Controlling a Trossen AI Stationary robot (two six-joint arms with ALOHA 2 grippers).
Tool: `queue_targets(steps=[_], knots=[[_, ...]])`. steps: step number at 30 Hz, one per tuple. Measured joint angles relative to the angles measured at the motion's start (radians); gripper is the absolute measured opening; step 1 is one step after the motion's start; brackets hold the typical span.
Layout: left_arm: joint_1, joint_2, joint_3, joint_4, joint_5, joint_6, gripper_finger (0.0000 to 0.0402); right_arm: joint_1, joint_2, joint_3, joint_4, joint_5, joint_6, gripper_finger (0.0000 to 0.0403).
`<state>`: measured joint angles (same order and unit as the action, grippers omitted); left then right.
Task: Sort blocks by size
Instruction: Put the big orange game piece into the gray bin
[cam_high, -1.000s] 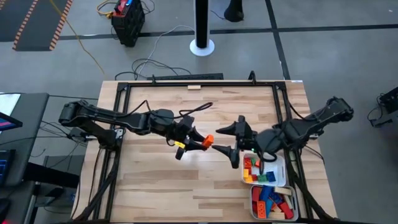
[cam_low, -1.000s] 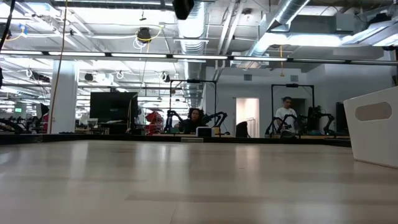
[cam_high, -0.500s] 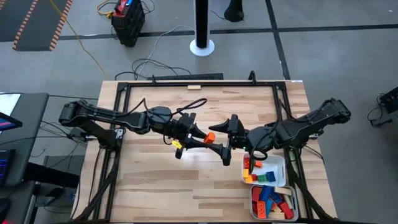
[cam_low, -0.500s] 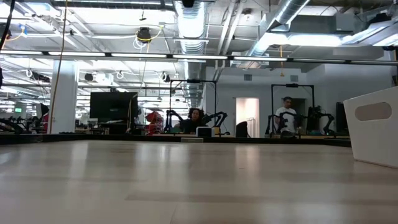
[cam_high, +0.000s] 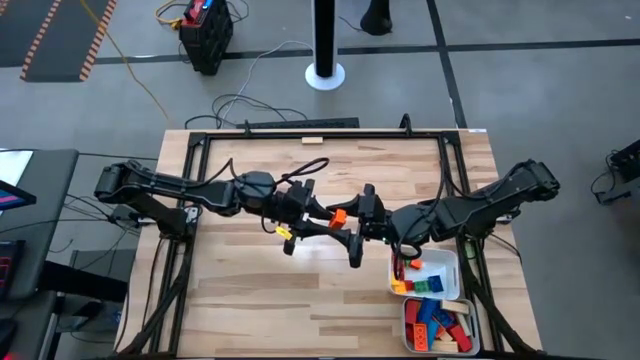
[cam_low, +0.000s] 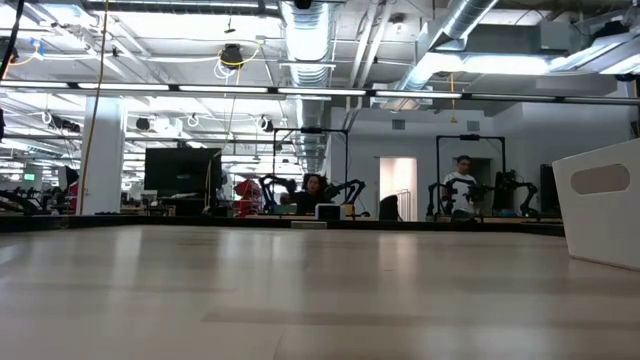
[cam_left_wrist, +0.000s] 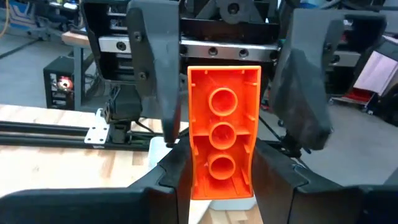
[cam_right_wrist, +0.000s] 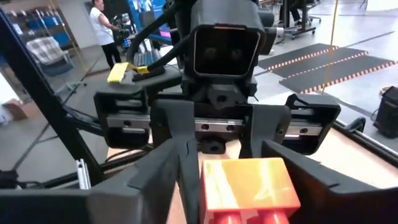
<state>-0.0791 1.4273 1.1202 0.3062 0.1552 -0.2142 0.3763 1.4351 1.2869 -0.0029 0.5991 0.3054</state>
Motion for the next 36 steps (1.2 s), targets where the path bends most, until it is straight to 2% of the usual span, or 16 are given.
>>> queue_targets(steps=[3,7,12,16,19,22,25,29,36], knots=[[-0.002,0.0,0.0,0.002,-0.003,-0.012,0.0118,-0.006,0.0,0.0,-0.008,0.0,-0.022,0.023],[-0.002,0.0,0.0,0.004,-0.007,-0.003,0.0118,-0.005,-0.001,0.0,-0.035,-0.009,-0.004,0.0153],[-0.004,0.0,-0.001,-0.027,-0.057,-0.032,0.0133,-0.006,-0.002,0.002,-0.102,-0.045,0.026,0.0154],[-0.001,0.0,0.0,-0.127,-0.176,-0.13,0.0189,-0.008,-0.018,-0.001,-0.205,-0.042,0.07,0.0154],[0.005,0.0,-0.001,-0.179,-0.212,-0.154,0.0234,0.004,-0.054,-0.002,-0.306,-0.07,0.154,0.0154],[0.006,-0.001,-0.001,-0.245,-0.21,-0.156,0.0262,0.034,-0.094,0.0,-0.427,-0.108,0.252,0.0154],[0.01,-0.001,-0.001,-0.313,-0.211,-0.155,0.0268,0.086,-0.108,0.0,-0.538,-0.139,0.334,0.0154],[0.049,-0.001,-0.001,-0.4,-0.28,-0.208,0.0262,0.2,-0.102,0.0,-0.688,-0.199,0.488,0.0154],[0.13,-0.001,-0.001,-0.412,-0.367,-0.235,0.0258,0.412,-0.01,0.0,-0.979,-0.219,0.915,0.0154]])
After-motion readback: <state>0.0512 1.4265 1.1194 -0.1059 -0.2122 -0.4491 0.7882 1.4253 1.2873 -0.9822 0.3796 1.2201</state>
